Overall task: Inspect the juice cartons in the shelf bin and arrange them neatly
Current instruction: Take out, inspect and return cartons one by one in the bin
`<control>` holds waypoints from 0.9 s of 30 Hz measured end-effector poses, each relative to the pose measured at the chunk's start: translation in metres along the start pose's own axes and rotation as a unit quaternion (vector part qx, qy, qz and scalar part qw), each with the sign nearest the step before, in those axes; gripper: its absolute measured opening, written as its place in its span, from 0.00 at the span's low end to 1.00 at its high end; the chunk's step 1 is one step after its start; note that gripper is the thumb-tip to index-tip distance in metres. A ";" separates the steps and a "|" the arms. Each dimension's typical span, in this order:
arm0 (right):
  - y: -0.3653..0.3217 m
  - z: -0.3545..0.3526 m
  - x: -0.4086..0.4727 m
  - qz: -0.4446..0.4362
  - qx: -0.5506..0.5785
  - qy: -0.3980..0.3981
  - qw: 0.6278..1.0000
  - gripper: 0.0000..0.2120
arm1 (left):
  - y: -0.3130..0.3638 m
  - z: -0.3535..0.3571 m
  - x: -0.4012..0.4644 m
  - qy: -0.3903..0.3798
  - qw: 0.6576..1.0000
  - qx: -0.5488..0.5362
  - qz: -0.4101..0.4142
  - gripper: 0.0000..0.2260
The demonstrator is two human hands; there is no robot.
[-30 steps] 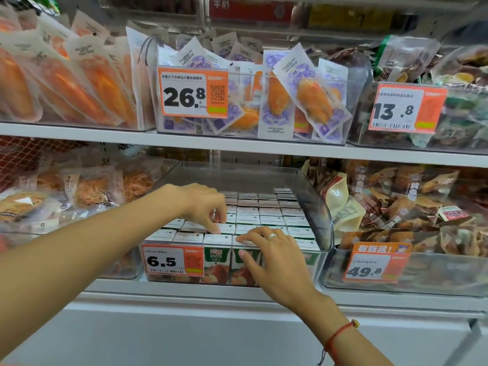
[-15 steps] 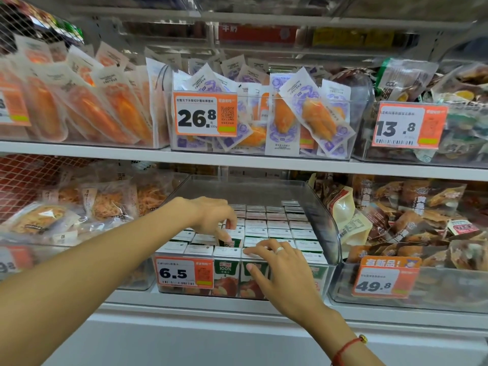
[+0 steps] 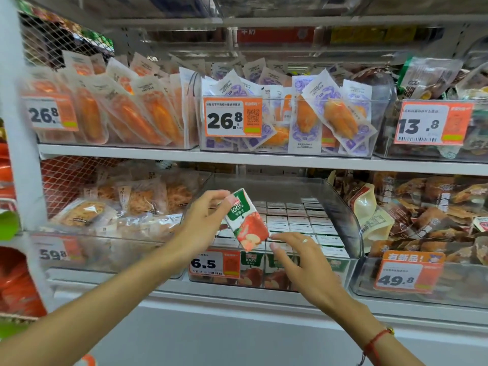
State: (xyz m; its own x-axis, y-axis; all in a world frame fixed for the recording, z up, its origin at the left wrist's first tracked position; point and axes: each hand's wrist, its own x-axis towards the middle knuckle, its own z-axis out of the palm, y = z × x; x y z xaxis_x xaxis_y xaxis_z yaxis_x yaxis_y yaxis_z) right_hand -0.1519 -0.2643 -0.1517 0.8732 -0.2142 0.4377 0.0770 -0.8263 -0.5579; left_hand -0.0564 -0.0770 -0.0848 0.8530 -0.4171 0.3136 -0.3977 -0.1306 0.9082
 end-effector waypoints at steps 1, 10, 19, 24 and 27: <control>-0.010 -0.001 -0.003 0.028 0.090 0.000 0.996 0.23 | -0.004 0.002 -0.014 0.017 0.998 -0.040 -0.035 0.08; -0.058 0.015 -0.017 0.125 0.338 -0.147 0.921 0.11 | -0.035 0.009 -0.072 0.029 0.971 -0.195 -0.137 0.10; -0.048 0.030 -0.017 0.166 0.329 -0.149 0.918 0.13 | -0.056 0.003 -0.090 -0.034 0.970 -0.177 -0.164 0.13; -0.046 0.029 -0.017 0.189 0.293 -0.156 0.924 0.25 | -0.061 0.001 -0.094 -0.078 0.975 -0.146 -0.146 0.13; -0.044 0.030 -0.017 0.182 0.300 -0.154 0.924 0.22 | -0.061 0.000 -0.093 -0.081 0.981 -0.133 -0.117 0.11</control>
State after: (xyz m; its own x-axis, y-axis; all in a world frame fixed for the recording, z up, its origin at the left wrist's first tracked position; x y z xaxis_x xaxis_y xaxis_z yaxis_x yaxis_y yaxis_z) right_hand -0.1557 -0.2082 -0.1558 0.9820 -0.1869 -0.0257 -0.0768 -0.2720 -0.9592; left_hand -0.1114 -0.0300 -0.1691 0.8368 -0.5442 0.0600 -0.0776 -0.0093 0.9969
